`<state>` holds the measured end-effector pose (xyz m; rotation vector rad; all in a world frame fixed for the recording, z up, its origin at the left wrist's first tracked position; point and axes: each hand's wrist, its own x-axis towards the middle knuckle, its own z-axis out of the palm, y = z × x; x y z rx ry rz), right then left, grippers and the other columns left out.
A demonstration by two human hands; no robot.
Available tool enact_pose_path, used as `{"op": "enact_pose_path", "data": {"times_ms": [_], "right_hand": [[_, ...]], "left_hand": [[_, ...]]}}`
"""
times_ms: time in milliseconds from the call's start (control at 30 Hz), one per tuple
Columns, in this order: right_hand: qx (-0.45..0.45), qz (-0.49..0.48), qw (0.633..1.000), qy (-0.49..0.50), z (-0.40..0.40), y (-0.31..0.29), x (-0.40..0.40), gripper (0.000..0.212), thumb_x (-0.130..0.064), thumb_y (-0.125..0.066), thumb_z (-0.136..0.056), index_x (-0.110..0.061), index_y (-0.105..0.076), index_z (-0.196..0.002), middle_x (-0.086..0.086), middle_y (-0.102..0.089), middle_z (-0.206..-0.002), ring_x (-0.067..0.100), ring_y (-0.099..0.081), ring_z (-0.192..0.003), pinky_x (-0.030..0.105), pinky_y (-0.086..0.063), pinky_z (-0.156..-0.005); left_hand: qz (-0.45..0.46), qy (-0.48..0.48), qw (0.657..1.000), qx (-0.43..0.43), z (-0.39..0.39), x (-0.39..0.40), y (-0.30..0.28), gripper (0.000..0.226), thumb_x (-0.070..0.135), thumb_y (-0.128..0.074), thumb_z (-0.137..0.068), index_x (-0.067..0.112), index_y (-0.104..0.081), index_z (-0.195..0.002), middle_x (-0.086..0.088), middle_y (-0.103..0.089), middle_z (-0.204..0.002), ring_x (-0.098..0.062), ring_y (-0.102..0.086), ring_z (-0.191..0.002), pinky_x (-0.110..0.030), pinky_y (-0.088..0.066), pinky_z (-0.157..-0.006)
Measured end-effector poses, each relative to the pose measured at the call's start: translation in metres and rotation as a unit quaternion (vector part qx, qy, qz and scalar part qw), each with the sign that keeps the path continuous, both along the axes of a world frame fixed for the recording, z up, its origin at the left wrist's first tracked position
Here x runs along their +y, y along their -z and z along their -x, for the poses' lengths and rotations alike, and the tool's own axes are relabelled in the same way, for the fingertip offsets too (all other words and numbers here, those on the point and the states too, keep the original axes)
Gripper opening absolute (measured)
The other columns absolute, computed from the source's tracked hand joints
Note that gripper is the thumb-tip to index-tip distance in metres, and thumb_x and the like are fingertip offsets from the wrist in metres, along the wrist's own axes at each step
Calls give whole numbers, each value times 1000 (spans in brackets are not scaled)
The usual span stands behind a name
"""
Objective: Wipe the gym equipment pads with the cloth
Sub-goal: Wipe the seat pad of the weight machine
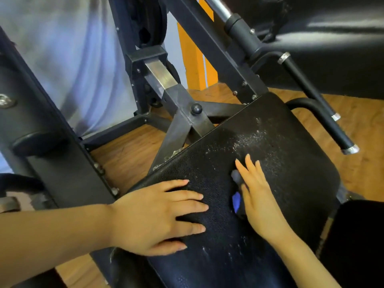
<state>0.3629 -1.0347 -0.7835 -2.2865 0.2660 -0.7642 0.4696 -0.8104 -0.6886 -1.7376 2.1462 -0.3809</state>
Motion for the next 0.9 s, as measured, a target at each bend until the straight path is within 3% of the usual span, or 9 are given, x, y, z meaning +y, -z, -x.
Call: {"op": "enact_pose_path", "data": {"times_ms": [133,267,467,633,733,800,900], "right_hand": [[27,36,997,70,-62,-35,-29,60,6,-36,-96,-18,-24,-150,5,-4,-160,31,4,-147,43,-4,-120],[30,14,997,73,-77,-51,-42,60,5,-36,-96,-17,-23,-151,8,-5,-161,30,5,-147,40,-3,-119],[5,-12,998,59,-19,-11,-7,56,1,-34,-100,-24,-24,-149,-2,-4,-160,20,8,-147,34,2,-118],[29,12,994,106,-90,-57,-48,59,4,-40,-96,-14,-25,-150,11,-8,-160,34,1,-147,48,-9,-119],[23,3,995,93,-90,-51,-49,57,5,-33,-98,-17,-26,-150,8,-7,-161,30,2,-147,42,-8,-120],[13,10,998,56,-59,-32,-35,56,3,-33,-99,-20,-26,-150,2,-6,-160,24,4,-147,25,0,-119],[4,-7,1000,-3,3,-2,6,57,1,-36,-99,-28,-24,-147,-15,-2,-154,10,8,-145,0,10,-103]], "left_hand": [[1,-6,1000,5,0,1,3,41,53,-45,-95,36,-57,-131,0,-51,-142,-21,-40,-138,-48,-26,-113],[1,-3,1000,1,-1,1,2,42,53,-47,-94,36,-57,-131,-1,-51,-141,-22,-41,-137,-49,-27,-112],[7,-2,1000,-9,0,0,3,44,55,-46,-93,37,-55,-133,0,-48,-146,-22,-39,-139,-48,-23,-113],[1,-22,1000,-12,1,-4,2,51,57,-42,-93,37,-48,-139,-2,-37,-153,-24,-26,-145,-48,-18,-114],[4,-52,998,-24,1,-6,4,53,59,-37,-95,38,-44,-143,-3,-31,-156,-26,-18,-148,-48,-13,-116],[28,-93,995,-22,5,-8,5,53,58,-37,-94,36,-45,-142,-5,-33,-156,-27,-21,-147,-46,-14,-116],[38,-112,993,-19,8,-10,7,53,57,-37,-95,35,-45,-142,-5,-33,-156,-28,-22,-146,-47,-15,-115]]}}
